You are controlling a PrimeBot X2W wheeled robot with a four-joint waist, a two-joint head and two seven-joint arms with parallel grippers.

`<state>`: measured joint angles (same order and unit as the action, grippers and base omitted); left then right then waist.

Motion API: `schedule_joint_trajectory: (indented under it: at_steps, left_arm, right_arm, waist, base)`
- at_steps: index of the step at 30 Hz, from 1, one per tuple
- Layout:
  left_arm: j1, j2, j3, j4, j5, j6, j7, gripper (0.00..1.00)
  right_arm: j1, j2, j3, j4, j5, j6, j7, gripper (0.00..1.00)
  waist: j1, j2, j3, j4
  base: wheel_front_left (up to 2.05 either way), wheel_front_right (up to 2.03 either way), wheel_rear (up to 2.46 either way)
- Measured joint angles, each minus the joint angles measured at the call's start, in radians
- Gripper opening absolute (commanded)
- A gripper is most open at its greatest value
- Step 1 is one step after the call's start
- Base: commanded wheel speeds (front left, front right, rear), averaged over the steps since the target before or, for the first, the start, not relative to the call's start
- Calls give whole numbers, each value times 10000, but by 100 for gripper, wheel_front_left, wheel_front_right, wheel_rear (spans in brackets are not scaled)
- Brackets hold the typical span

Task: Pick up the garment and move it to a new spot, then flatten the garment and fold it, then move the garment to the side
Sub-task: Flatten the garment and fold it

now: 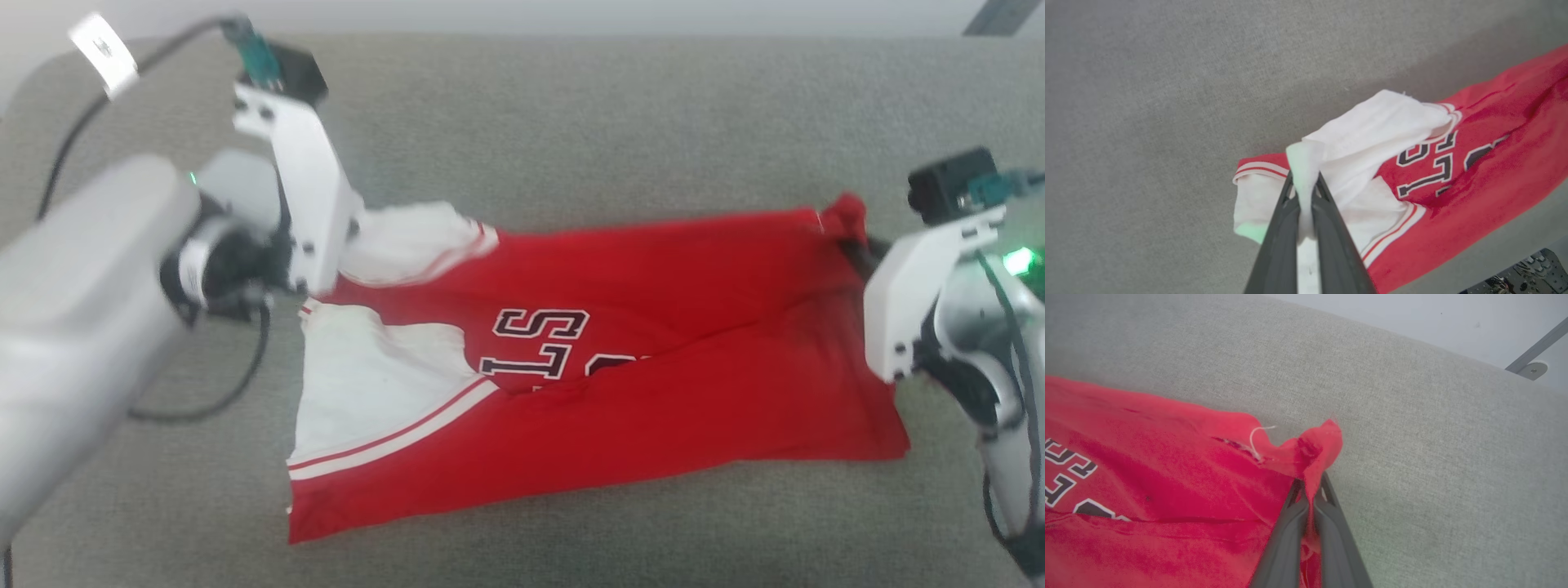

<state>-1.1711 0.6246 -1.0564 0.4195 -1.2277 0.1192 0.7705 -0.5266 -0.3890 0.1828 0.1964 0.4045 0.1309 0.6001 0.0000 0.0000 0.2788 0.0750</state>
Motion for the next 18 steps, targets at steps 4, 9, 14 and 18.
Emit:
schedule_joint_trajectory:
  at_steps: [4, 9, 14, 18]
  left_arm:
    - [832, 579, -113, -1659, -125, 780, 173, 0]
    - [1784, 1122, -270, -3235, -272, 1544, 209, 0]
    - [2524, 1308, -360, -3684, -433, 1831, 52, 0]
    - [2987, 1212, -399, -3432, -708, 1755, -205, 0]
  right_arm:
    - [829, 12, -353, -445, 8, -2, 332, 0]
    - [1675, 48, -748, -798, 44, -2, 675, 0]
    - [2170, 274, -882, -779, 0, -2, 867, 0]
    - [2193, 451, -825, -523, -4, -2, 941, 0]
  waist:
    - [1, 1, -224, 168]
    - [0, 1, -334, 298]
    - [0, 1, -338, 272]
    - [0, 1, -362, 198]
  base:
    - [0, 0, 0]
    - [0, 0, 0]
    - [0, 0, 0]
    - [0, 0, 0]
